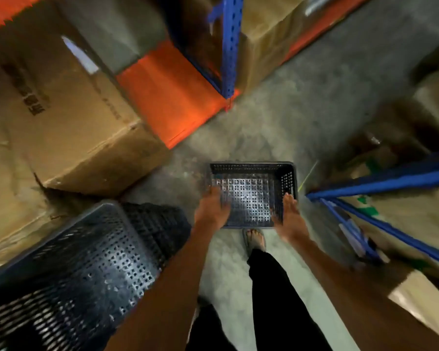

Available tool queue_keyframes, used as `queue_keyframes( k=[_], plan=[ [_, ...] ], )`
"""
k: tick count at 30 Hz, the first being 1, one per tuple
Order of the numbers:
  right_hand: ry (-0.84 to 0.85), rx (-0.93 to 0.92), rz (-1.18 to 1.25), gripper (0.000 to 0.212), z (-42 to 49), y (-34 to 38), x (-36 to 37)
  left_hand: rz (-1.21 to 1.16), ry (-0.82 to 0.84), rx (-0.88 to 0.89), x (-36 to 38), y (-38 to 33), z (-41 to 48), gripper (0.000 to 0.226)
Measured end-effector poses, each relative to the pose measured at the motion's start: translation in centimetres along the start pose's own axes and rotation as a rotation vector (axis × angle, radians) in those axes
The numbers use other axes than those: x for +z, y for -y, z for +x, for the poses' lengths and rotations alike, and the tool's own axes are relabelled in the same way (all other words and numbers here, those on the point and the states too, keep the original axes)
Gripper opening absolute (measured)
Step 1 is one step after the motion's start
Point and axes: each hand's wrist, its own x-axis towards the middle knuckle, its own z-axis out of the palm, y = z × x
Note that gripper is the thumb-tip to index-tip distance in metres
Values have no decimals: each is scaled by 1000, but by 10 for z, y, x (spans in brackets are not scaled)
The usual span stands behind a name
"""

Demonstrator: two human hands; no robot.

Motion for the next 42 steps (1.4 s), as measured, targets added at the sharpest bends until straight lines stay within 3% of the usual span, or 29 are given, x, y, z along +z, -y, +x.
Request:
queue_keyframes(
  k=[3,7,13,15,18,20,25,30,36,42],
  plan=[
    [-4,72,58,72,77,-59,27,125,138,-155,65,15,75,50],
    [18,199,64,74,177,-139,84,237,187,-345,145,73,169,51],
    [-69,379,221,91,310,-248,185,119,-19,-575,252,187,296,88],
    [-147,444,248,80,325,-262,201,20,-102,-585,264,214,316,76],
    [-280,451,217,43,335,-274,219,-77,-79,-583,277,238,335,45],
    [-283,482,248,39,335,-271,215,-175,-66,-611,276,241,338,39],
    [-211,557,329,41,315,-260,164,-317,-32,-624,241,211,317,35],
    [-198,585,338,49,243,-232,71,-311,0,-552,152,136,249,34],
    [-216,439,235,46,116,-161,-80,-184,-111,-457,14,34,110,40],
    [-213,285,106,51,14,-91,-206,-72,-203,-279,-119,-24,-13,45]
  ],
)
